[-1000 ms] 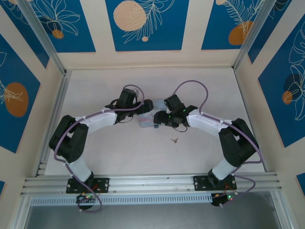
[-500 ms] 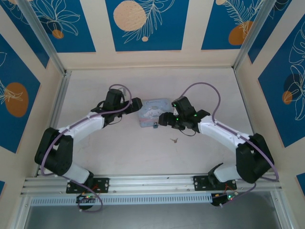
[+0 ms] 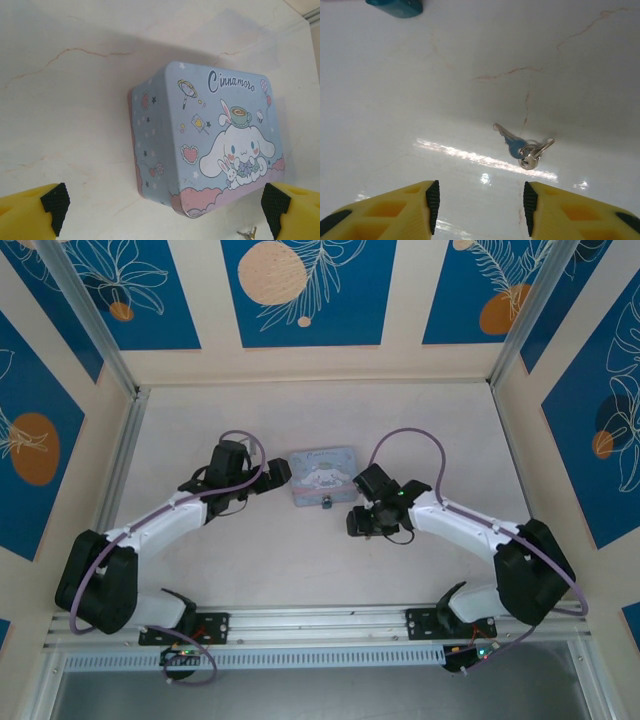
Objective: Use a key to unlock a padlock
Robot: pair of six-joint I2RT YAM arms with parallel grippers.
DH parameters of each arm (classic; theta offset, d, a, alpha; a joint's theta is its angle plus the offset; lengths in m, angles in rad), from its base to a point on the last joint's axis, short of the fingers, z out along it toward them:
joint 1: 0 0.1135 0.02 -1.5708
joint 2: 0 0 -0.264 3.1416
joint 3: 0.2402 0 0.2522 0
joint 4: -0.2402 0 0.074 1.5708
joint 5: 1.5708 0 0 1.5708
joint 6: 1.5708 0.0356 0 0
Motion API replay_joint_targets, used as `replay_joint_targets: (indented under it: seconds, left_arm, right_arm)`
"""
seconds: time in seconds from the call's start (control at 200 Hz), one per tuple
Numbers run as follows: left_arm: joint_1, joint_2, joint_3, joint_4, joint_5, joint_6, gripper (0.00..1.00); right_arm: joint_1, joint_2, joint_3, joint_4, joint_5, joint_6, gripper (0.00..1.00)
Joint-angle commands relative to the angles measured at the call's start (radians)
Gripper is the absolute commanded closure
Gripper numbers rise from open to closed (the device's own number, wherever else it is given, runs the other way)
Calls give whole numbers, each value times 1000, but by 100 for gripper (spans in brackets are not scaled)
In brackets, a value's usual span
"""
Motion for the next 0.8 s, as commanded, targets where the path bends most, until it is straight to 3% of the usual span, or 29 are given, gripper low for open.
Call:
replay_joint_targets:
  seconds: [0.0, 0.26, 0.795]
  left_arm:
    - [-1, 2, 35, -18, 27, -7, 0]
    - [-1, 8, 39, -17, 36, -7, 0]
    - [-1, 9, 39, -12, 34, -7, 0]
  right_arm:
    - [32, 72, 63, -82, 97, -78, 52]
    - [47, 191, 99, -72, 147, -104, 55]
    - [18, 260, 94, -19, 122, -118, 59]
